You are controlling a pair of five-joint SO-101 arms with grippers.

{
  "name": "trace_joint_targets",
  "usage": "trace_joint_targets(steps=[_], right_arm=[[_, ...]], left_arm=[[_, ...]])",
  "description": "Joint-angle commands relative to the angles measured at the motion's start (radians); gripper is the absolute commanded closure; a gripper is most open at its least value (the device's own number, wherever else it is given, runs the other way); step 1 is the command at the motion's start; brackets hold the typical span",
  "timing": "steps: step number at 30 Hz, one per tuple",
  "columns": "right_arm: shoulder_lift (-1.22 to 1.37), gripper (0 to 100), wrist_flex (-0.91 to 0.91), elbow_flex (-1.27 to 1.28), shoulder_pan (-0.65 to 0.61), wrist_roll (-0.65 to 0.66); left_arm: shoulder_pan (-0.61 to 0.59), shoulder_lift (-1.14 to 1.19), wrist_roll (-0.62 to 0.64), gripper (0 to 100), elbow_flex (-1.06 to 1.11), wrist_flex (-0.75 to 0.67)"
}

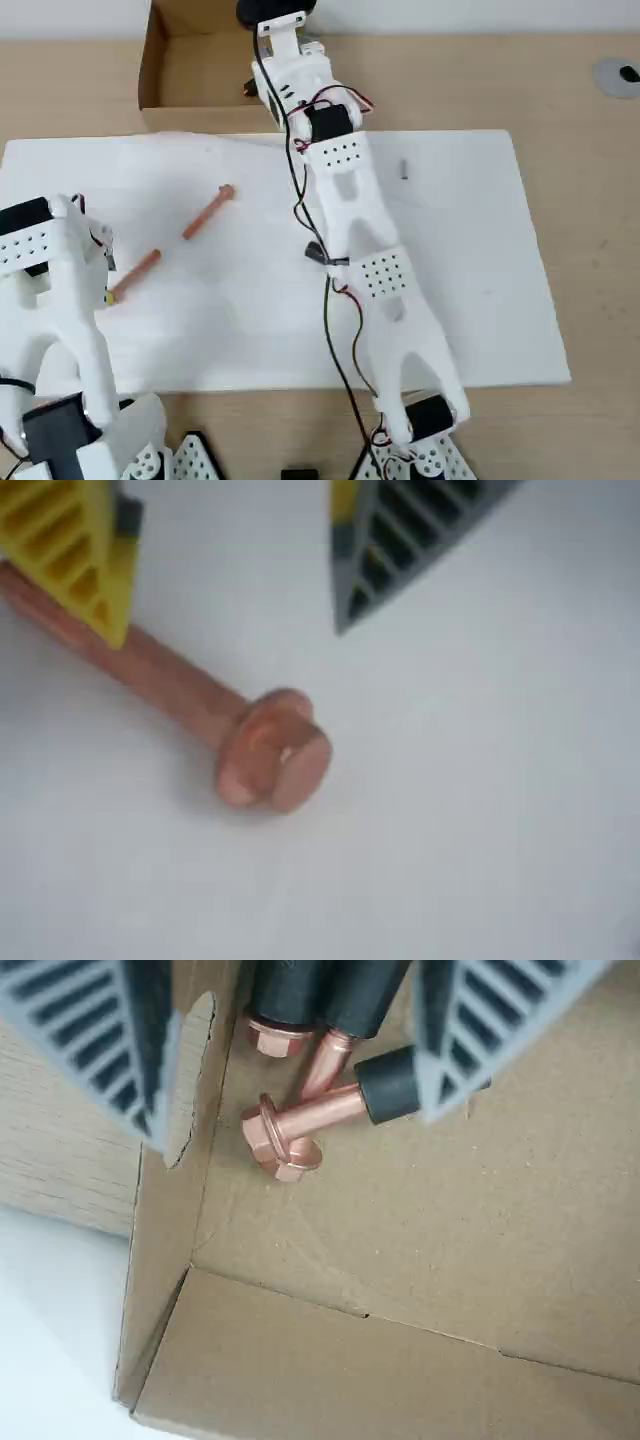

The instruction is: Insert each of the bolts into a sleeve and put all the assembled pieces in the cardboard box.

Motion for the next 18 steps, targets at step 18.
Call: trace_joint_targets(steps=[18], right_arm=[[-0.028, 79.9, 0.037, -0.058, -0.036, -0.012]], left_arm=[[0.061, -0.030, 0.126, 85, 0.195, -0.250]])
